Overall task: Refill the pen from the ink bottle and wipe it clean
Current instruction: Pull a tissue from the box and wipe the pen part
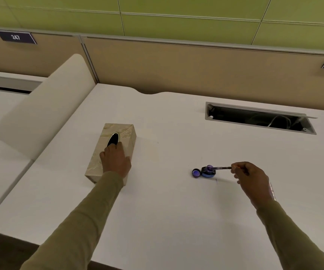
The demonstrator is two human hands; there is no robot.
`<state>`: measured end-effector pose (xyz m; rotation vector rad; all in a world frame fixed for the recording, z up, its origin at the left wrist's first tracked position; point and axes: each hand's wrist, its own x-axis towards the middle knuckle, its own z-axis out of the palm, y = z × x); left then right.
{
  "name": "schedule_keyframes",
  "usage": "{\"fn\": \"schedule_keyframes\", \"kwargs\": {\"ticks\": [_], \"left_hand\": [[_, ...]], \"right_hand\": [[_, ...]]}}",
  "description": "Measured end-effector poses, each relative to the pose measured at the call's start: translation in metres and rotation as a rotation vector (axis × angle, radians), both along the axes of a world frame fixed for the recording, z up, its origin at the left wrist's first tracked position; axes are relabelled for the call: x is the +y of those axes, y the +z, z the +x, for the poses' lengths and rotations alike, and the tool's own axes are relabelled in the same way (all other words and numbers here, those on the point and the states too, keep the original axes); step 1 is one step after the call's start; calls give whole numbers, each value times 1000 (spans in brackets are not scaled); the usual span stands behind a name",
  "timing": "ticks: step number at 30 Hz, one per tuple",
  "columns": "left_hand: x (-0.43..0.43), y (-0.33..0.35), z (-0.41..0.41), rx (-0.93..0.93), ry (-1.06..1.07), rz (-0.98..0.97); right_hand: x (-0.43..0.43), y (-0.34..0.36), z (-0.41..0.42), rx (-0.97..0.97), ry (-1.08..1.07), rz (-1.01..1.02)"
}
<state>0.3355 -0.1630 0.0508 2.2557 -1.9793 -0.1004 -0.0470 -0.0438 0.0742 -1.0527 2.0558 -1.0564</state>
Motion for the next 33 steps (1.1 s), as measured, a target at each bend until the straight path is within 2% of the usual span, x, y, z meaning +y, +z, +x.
{"fn": "schedule_keyframes", "kwargs": {"ticks": [14,18,21,24,27,29,33], "left_hand": [[3,-6,10,132,-115,-40],[-11,5,19,9,-100,-188],[-35,15,41,-72,-107,-202],[-54,16,60,-174,-236,-78],[-71,16,64,-376,-387,126],[-79,13,61,-489,-420,196],[-84,9,54,-585,-410,268]], "right_hand": [[2,2,8,9,-3,3],[0,3,9,35,-2,-1],[-1,3,10,54,-5,0],[-2,2,11,67,0,-2],[-2,3,13,59,-4,4],[-3,2,14,60,-5,5],[-3,3,15,68,-4,9]]}}
